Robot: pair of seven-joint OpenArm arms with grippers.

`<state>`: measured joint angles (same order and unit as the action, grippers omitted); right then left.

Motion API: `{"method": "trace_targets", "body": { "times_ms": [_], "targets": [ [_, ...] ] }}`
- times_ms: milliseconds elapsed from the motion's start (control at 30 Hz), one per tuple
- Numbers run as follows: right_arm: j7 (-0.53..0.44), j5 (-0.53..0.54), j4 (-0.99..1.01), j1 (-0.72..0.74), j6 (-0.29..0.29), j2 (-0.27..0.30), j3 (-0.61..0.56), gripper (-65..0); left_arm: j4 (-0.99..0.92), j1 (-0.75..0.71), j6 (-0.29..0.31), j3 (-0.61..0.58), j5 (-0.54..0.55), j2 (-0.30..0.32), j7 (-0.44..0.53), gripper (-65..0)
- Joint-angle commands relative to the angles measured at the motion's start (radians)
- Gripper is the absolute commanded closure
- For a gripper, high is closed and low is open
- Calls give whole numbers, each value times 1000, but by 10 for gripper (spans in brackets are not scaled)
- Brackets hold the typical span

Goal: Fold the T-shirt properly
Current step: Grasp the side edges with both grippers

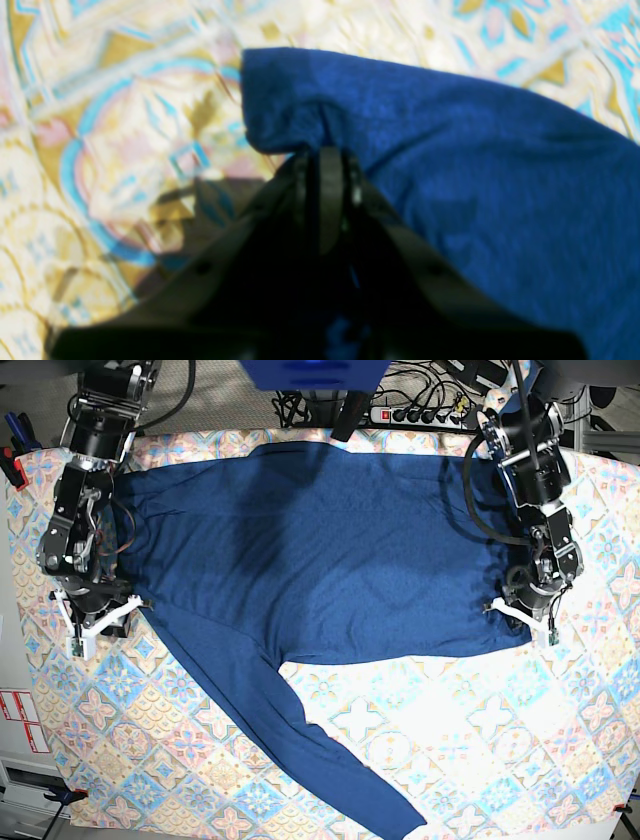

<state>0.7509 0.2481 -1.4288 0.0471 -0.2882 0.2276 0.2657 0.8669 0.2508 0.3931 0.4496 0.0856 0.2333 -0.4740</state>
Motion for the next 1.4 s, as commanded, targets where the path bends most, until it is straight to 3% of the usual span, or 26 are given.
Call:
{"method": "trace_targets", "body": {
  "times_ms": [0, 233, 367, 600, 1067, 1167, 1367],
  "targets": [
    [-18, 6, 7, 23, -1, 14, -7, -153, 42, 12, 5, 1, 7, 8, 11, 0],
    [-26, -26, 159, 122, -1, 29, -162, -319, 120, -20, 5, -1, 47, 5, 10, 0],
    [-35, -92, 262, 213, -1, 31, -237, -321, 120, -38, 5, 1, 122, 15, 10, 0],
    [-141, -178, 492, 345, -1, 34, -288, -321, 130, -40, 5, 2, 208, 44, -45, 0],
    [-296, -192, 704, 360, -1, 54, -431, -321, 234, -69, 5, -2, 245, 54, -47, 0],
    [-299, -192, 705, 360, -1, 54, -431, -253, 234, -69, 5, -2, 245, 54, -47, 0],
    [-290, -189, 705, 360, -1, 56, -426, -4, 236, -69, 5, -2, 245, 54, -47, 0]
  ]
}}
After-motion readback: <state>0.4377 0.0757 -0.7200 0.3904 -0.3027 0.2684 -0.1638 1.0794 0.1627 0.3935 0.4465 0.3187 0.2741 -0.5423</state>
